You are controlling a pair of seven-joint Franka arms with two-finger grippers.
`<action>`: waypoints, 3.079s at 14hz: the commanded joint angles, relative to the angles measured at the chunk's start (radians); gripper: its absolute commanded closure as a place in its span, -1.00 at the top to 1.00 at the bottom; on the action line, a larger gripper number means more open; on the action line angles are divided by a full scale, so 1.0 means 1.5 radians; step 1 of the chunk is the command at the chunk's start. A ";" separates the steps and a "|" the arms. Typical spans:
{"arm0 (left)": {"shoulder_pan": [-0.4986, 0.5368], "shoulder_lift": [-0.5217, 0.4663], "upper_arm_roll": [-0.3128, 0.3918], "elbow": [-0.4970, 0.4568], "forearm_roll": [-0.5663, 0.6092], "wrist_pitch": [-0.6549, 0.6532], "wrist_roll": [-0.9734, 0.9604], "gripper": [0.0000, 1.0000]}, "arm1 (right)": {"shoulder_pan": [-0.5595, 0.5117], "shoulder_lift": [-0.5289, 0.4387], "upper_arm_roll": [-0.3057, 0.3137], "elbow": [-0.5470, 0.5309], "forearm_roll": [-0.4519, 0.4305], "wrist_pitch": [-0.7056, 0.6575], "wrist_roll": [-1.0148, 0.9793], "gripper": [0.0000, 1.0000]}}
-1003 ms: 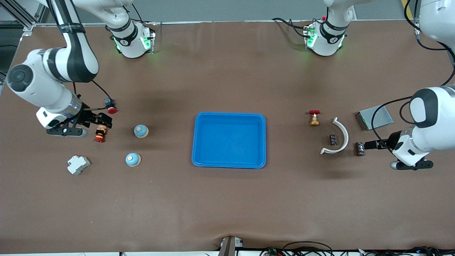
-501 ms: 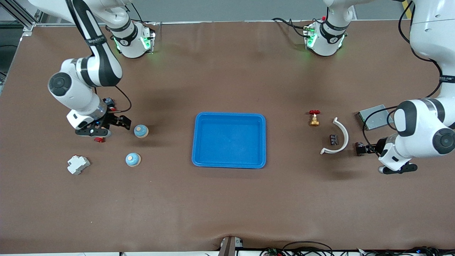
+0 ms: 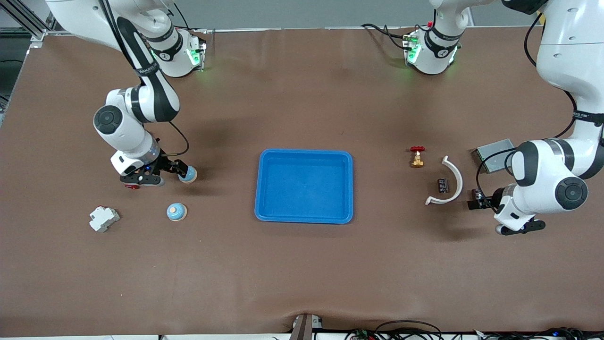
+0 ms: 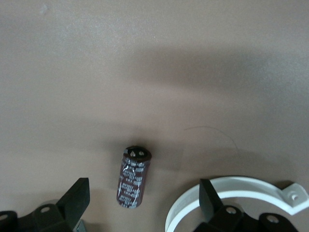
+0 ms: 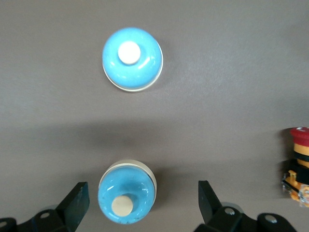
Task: Place electrolytic capacitor and blue bell in tray
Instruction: 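Lower the right gripper onto a blue bell while the left gripper reaches a capacitor, then close the right gripper on the bell while the left gripper grasps the capacitor, then carry the bell and capacitor over the blue tray with both grippers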
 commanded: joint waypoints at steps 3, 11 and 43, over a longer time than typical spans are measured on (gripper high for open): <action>0.006 -0.005 -0.003 -0.056 0.017 0.065 -0.015 1.00 | 0.019 0.040 -0.002 -0.007 0.007 0.047 0.012 1.00; 0.015 -0.004 -0.003 -0.088 0.018 0.094 -0.013 1.00 | 0.062 0.052 0.000 -0.013 0.008 0.045 0.059 1.00; 0.013 -0.035 -0.065 0.114 0.005 -0.184 -0.180 -1.00 | 0.218 0.063 0.010 0.168 0.007 -0.131 0.261 -1.00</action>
